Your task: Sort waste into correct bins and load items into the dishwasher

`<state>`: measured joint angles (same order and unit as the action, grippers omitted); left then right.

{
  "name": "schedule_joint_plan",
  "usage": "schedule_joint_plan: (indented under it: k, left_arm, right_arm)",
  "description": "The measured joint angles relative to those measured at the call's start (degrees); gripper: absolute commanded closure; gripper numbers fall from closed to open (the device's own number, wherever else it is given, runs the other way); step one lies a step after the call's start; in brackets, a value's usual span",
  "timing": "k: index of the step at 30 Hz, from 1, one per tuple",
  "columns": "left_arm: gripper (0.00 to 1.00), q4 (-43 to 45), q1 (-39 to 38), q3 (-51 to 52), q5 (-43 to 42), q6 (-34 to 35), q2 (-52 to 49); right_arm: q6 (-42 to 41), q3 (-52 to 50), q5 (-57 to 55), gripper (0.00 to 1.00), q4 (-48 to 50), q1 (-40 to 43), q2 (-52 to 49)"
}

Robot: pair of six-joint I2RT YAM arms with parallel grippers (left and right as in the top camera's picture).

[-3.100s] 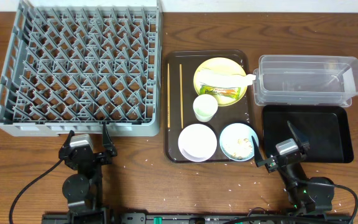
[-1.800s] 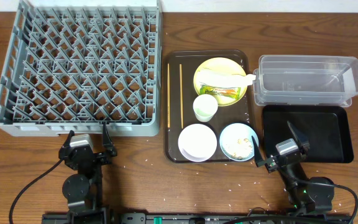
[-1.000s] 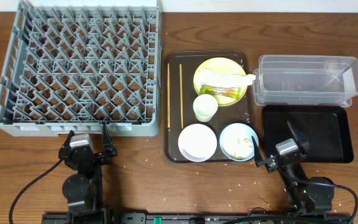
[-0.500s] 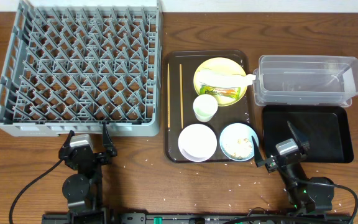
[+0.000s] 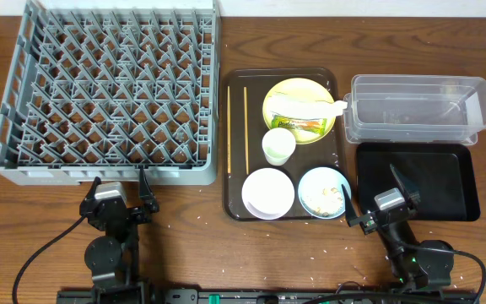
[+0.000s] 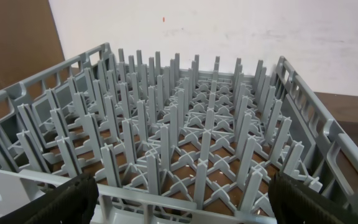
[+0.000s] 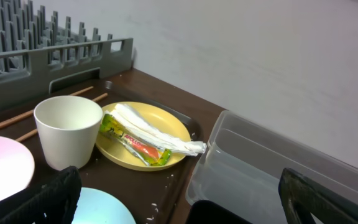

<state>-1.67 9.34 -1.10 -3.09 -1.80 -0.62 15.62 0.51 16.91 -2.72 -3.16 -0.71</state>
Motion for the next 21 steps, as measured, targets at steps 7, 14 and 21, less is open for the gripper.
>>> schedule_joint_plan:
  k: [7,14,21]
  left_arm:
    - [0.12,0.0,0.0,0.0,0.0,0.0,0.0]
    - [0.12,0.0,0.0,0.0,0.0,0.0,0.0]
    - [0.12,0.0,0.0,0.0,0.0,0.0,0.0]
  right_arm:
    - [0.0,0.0,0.0,0.01,0.0,0.0,0.0]
    - [0.0,0.0,0.0,0.01,0.0,0.0,0.0]
    - [0.0,-0.1,1.3,0.01,4.7,0.0,0.1]
